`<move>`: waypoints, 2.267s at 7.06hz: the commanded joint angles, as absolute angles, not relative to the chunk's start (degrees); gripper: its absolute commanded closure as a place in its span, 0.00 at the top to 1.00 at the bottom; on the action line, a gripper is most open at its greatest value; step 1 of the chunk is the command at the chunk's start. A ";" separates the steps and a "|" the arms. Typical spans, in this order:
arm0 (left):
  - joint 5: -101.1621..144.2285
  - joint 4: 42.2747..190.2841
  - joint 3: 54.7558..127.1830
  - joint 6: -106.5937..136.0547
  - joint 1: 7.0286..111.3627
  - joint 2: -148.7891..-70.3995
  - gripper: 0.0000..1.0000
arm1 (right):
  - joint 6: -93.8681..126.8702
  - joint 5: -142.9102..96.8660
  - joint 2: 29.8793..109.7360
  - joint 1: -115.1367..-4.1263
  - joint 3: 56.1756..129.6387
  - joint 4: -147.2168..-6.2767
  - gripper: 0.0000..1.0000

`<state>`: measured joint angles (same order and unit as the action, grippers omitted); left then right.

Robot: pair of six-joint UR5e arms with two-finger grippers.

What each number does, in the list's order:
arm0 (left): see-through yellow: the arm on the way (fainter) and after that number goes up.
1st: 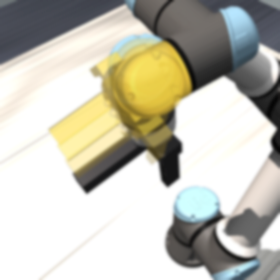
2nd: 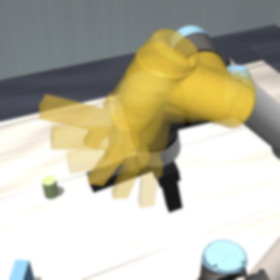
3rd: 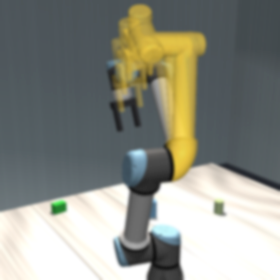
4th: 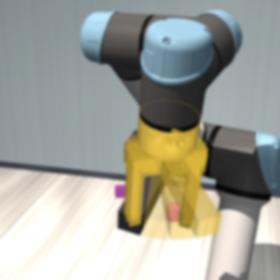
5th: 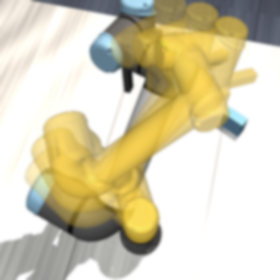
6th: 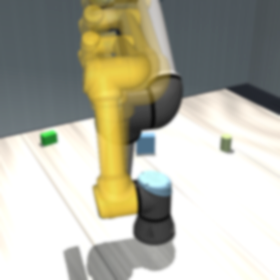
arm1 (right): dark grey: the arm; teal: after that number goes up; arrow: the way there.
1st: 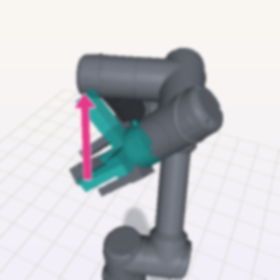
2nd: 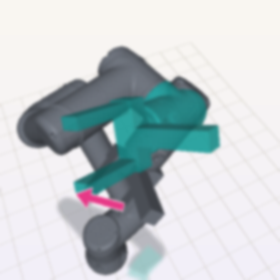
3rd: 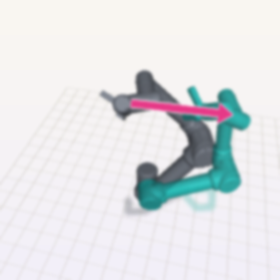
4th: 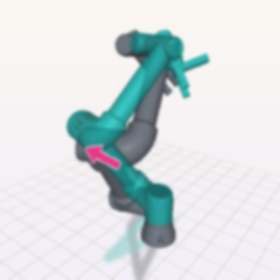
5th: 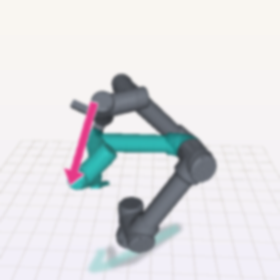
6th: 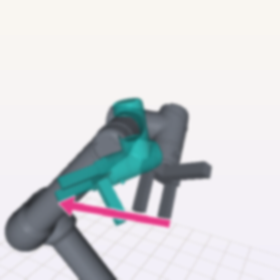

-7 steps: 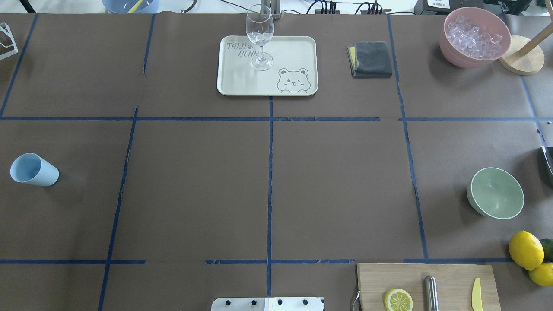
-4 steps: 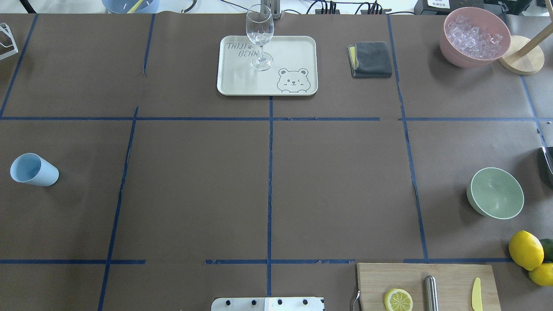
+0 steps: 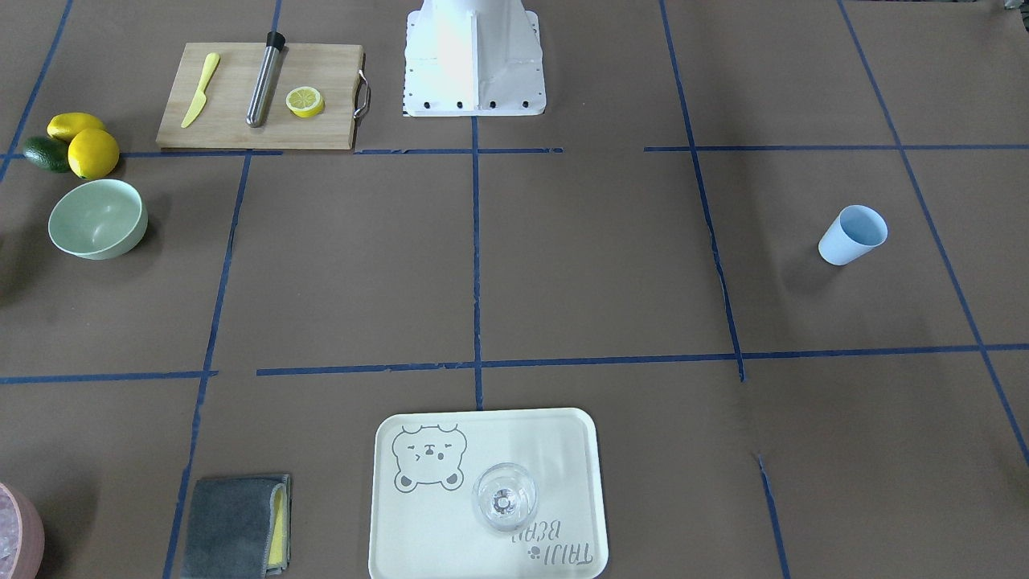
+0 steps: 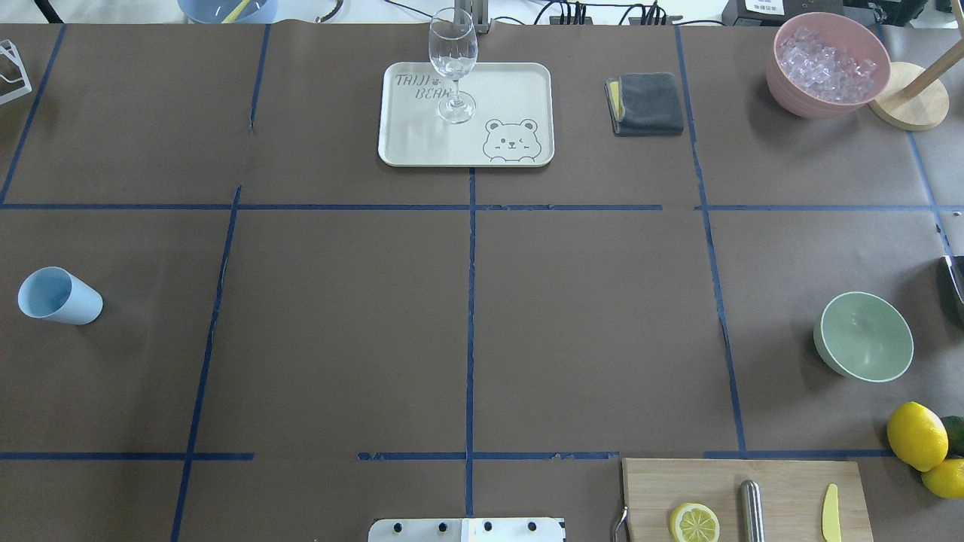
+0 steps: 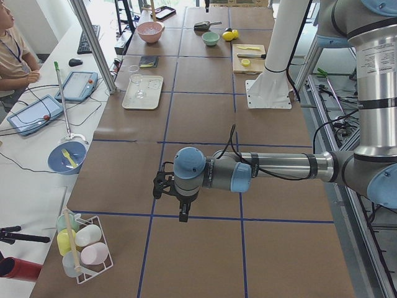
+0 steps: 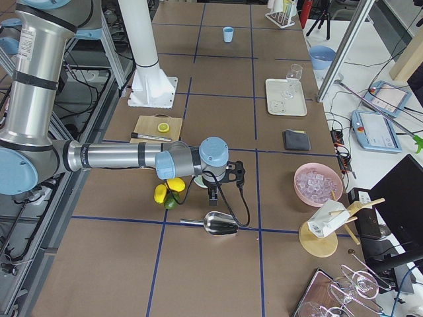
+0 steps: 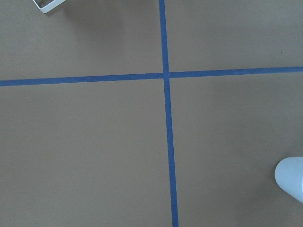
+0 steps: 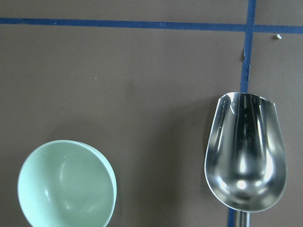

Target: Pour ice into bowl

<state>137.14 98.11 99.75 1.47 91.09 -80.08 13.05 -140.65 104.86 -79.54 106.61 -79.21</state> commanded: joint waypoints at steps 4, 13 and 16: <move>137.29 98.88 100.63 1.49 91.05 -79.80 1.00 | 41.65 -129.46 105.65 -60.65 102.94 -55.99 0.96; 137.28 98.88 100.20 1.49 91.05 -79.80 1.00 | 41.66 -129.46 104.16 -55.02 98.09 -55.81 0.00; 137.29 98.96 99.93 1.49 91.05 -79.80 1.00 | 41.83 -129.81 102.31 -55.28 101.83 -55.81 0.00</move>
<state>137.28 98.96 100.03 1.49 91.06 -79.81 41.68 -129.56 102.81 -55.08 98.99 -55.79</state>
